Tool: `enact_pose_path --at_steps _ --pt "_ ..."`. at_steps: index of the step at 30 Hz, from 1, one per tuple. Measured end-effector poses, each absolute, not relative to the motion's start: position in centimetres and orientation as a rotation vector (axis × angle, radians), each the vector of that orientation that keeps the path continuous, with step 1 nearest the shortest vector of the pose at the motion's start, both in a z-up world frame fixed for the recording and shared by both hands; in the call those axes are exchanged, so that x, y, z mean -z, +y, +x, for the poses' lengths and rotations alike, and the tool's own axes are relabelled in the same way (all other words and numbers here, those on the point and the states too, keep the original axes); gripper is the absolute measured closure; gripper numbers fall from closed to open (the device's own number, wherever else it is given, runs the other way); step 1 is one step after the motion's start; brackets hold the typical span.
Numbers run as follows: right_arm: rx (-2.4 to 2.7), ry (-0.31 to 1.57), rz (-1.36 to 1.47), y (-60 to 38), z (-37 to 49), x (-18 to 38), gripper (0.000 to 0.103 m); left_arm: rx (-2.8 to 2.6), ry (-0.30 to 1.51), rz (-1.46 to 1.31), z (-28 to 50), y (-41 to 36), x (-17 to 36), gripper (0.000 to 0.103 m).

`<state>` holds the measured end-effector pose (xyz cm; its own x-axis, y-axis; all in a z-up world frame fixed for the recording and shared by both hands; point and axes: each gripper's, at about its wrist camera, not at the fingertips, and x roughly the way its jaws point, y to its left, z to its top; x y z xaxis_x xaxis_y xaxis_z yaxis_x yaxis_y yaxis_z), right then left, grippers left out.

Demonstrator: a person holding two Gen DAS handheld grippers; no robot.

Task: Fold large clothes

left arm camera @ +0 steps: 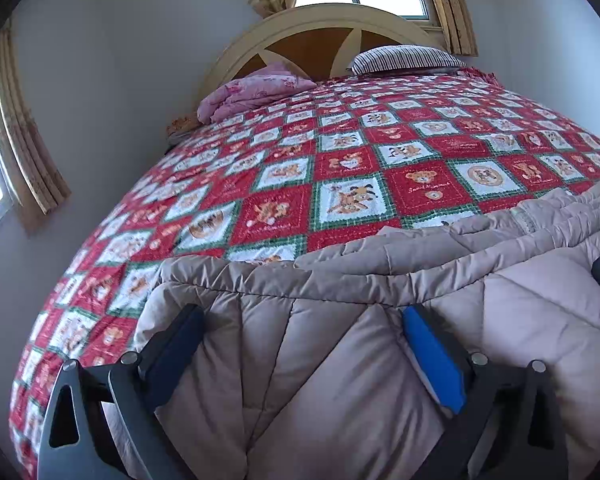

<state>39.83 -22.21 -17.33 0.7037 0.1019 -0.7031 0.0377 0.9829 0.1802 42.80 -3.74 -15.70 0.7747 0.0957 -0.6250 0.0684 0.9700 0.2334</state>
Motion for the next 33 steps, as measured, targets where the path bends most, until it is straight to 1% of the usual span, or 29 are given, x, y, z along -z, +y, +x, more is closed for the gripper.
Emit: enact_pose_path --at_steps 9,33 --pt "-0.012 0.818 0.153 -21.6 40.2 18.3 0.008 0.013 0.719 0.18 43.4 -3.2 16.9 0.001" --pt "0.009 0.866 0.113 -20.8 41.3 19.2 0.003 0.027 0.767 0.157 44.3 -2.8 17.9 0.001"
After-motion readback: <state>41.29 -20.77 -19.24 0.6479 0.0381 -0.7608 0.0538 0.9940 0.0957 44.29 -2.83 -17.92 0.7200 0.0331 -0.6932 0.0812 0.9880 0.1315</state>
